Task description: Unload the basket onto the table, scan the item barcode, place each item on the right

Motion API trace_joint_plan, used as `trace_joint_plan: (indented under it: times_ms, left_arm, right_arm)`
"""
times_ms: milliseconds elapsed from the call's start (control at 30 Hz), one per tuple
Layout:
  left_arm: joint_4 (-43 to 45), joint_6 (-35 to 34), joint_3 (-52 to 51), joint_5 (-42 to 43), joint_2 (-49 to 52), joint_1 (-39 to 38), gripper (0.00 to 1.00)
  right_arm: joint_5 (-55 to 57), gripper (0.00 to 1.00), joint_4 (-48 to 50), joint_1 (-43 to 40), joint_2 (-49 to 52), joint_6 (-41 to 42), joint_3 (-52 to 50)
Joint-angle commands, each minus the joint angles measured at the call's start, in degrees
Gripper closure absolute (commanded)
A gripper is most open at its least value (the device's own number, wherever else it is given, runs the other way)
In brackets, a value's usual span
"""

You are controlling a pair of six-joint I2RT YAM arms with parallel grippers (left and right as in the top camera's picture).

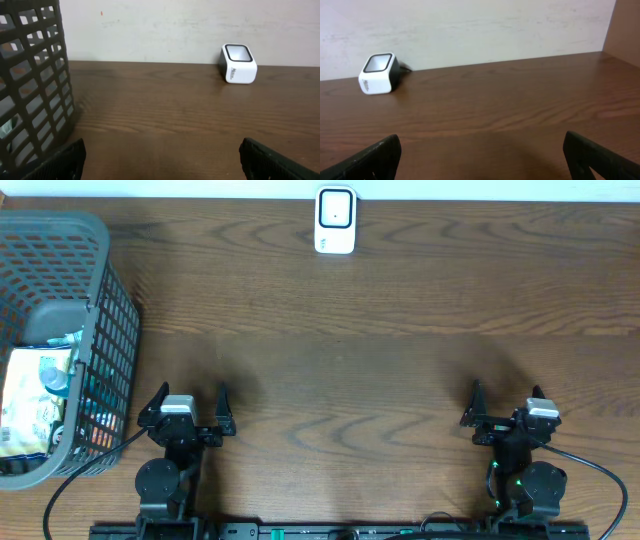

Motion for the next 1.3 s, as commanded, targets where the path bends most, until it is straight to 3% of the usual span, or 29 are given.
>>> trace_joint_plan:
  times_ms: [0,967,1033,1167,1267]
  left_arm:
    - [-2.5,0.4,-0.5,2.0,0.1,-0.2,0.02]
    - [-2.5,0.4,-0.5,2.0,0.1,-0.2,0.02]
    - [-1.4,-0.7,-0.5,5.9,0.1,-0.2,0.02]
    - [0.2,-4.8,-0.5,22.2,0.1,-0.2,0.02]
    - [2.0,-4.9,-0.5,25.5,0.1,-0.2,0.02]
  right_arm:
    - [-0.5,0.01,-0.3,0.3,0.1,-0.7,0.0]
    - [-0.5,0.01,-0.3,0.3,0.1,-0.7,0.0]
    - [-0.5,0.01,-0.3,0.3,0.1,-0.7,0.0]
    - [-0.5,0.01,-0.3,0.3,0.1,-0.7,0.0]
    - [-0.5,0.01,-0.3,0.3,0.1,-0.7,0.0]
